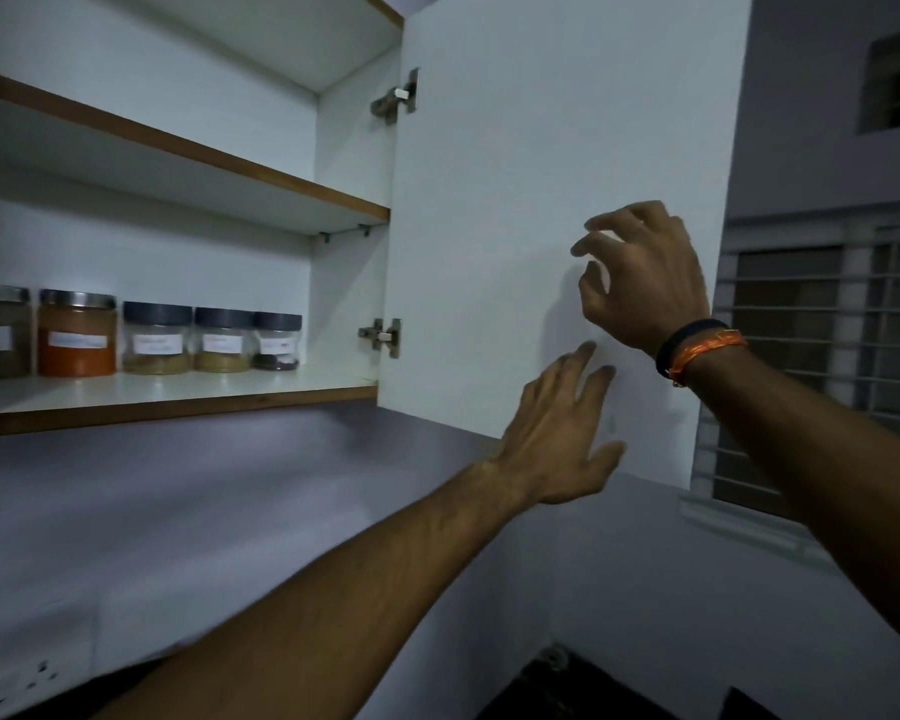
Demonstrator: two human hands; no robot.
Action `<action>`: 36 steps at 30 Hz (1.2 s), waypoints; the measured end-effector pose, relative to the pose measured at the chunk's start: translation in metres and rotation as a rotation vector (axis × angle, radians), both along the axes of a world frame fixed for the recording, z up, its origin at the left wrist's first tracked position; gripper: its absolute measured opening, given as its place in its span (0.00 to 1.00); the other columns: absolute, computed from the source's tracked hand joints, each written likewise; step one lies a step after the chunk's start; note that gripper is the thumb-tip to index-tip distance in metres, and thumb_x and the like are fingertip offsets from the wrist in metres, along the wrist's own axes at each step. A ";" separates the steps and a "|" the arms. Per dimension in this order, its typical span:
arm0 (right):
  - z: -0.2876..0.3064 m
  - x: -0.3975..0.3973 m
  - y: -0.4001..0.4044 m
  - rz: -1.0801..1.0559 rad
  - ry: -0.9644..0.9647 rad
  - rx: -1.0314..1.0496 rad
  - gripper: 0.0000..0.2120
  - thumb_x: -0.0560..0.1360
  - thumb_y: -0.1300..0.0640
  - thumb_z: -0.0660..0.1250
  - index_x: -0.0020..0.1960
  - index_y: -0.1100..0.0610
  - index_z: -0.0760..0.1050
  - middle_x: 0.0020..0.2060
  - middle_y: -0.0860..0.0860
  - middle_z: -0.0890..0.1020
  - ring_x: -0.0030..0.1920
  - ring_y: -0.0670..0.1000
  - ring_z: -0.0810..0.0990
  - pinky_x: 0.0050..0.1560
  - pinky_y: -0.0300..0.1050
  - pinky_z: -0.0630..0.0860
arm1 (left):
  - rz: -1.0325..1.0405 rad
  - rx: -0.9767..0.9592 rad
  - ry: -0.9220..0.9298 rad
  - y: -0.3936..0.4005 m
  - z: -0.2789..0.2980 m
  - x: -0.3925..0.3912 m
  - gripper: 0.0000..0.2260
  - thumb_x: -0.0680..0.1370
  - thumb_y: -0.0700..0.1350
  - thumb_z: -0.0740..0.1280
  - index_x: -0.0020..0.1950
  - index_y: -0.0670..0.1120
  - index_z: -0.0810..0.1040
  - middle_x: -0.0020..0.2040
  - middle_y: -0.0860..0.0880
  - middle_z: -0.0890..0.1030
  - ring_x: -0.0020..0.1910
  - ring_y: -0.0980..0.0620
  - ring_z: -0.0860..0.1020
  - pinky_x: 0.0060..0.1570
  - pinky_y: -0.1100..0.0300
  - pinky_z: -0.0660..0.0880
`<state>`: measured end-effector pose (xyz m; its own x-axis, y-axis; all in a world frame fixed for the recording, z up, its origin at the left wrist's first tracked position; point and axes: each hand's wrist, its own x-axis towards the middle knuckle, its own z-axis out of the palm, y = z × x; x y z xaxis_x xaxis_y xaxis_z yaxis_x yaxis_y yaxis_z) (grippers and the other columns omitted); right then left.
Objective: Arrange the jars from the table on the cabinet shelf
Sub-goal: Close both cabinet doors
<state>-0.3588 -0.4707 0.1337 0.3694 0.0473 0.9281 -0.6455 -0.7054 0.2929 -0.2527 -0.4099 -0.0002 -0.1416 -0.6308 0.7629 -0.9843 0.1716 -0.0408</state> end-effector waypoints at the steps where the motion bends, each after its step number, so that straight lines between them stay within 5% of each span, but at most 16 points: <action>1: 0.001 -0.006 -0.006 -0.032 -0.012 -0.007 0.13 0.73 0.62 0.67 0.56 0.61 0.83 0.61 0.59 0.81 0.64 0.64 0.73 0.58 0.60 0.71 | -0.015 -0.016 0.006 -0.005 0.001 -0.007 0.36 0.78 0.56 0.67 0.80 0.43 0.57 0.82 0.42 0.50 0.80 0.41 0.53 0.77 0.44 0.57; 6: -0.001 -0.030 -0.033 -0.177 -0.083 -0.054 0.13 0.74 0.60 0.67 0.57 0.59 0.81 0.69 0.60 0.73 0.73 0.64 0.65 0.67 0.61 0.63 | 0.055 -0.111 0.047 -0.028 0.009 -0.038 0.42 0.75 0.65 0.65 0.80 0.42 0.57 0.82 0.42 0.53 0.80 0.42 0.54 0.76 0.42 0.58; 12: -0.008 -0.031 -0.046 -0.005 -0.255 0.007 0.13 0.78 0.60 0.64 0.62 0.59 0.78 0.77 0.62 0.62 0.78 0.64 0.57 0.75 0.61 0.57 | 0.208 -0.061 0.225 -0.049 0.024 -0.067 0.61 0.65 0.75 0.68 0.81 0.44 0.38 0.81 0.42 0.33 0.80 0.40 0.35 0.74 0.34 0.38; 25: -0.006 -0.035 -0.027 0.213 -0.355 0.054 0.12 0.80 0.58 0.66 0.60 0.61 0.80 0.76 0.62 0.64 0.77 0.61 0.62 0.74 0.59 0.65 | 0.197 -0.032 0.363 -0.034 0.028 -0.084 0.66 0.64 0.67 0.77 0.79 0.43 0.31 0.79 0.39 0.29 0.77 0.36 0.31 0.73 0.30 0.40; 36: -0.006 -0.012 0.059 0.632 -0.493 -0.003 0.15 0.75 0.67 0.69 0.62 0.62 0.80 0.72 0.60 0.72 0.74 0.55 0.69 0.73 0.47 0.69 | 0.010 0.017 0.427 0.048 0.026 -0.051 0.65 0.65 0.58 0.78 0.77 0.50 0.26 0.77 0.51 0.24 0.76 0.48 0.26 0.77 0.42 0.37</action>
<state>-0.3711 -0.4112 0.1274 -0.1810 0.1129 0.9770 -0.1792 -0.9805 0.0801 -0.3041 -0.3623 0.0255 0.1907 -0.6432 0.7415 -0.9138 0.1596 0.3735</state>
